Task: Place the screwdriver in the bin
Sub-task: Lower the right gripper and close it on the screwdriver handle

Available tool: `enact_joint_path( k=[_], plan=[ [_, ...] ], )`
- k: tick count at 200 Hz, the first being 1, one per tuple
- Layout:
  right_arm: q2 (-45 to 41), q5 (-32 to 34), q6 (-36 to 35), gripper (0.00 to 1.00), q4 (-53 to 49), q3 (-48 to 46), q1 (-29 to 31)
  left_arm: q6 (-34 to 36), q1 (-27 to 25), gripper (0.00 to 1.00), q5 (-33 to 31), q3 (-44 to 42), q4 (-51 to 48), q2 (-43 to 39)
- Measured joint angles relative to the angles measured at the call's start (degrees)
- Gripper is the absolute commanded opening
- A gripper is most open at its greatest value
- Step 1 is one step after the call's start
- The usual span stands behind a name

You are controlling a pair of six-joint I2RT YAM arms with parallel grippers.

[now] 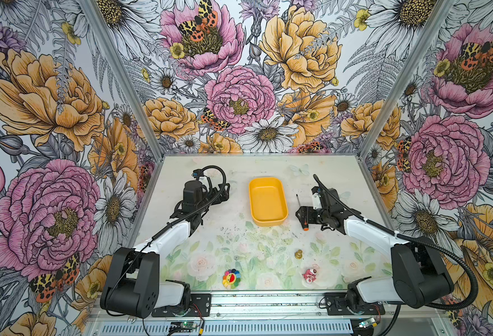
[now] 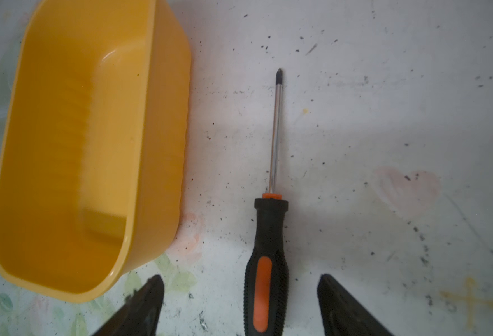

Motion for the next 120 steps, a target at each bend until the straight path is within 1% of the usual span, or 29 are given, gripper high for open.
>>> enact_joint_path(
  k=[18, 54, 120],
  plan=[
    [1.6, 0.8, 0.5, 0.77, -0.2, 0.0, 0.8, 0.0, 0.0, 0.99, 0.2, 0.0, -0.6, 0.0],
    [4.0, 3.8, 1.3, 0.74, -1.2, 0.0, 2.0, 0.0, 0.0, 0.99, 1.1, 0.0, -1.1, 0.0],
    [6.5, 8.6, 3.0, 0.62, -1.4, 0.9, 3.6, -0.2, 0.0, 0.99, 1.9, 0.0, -1.2, 0.0]
  ],
)
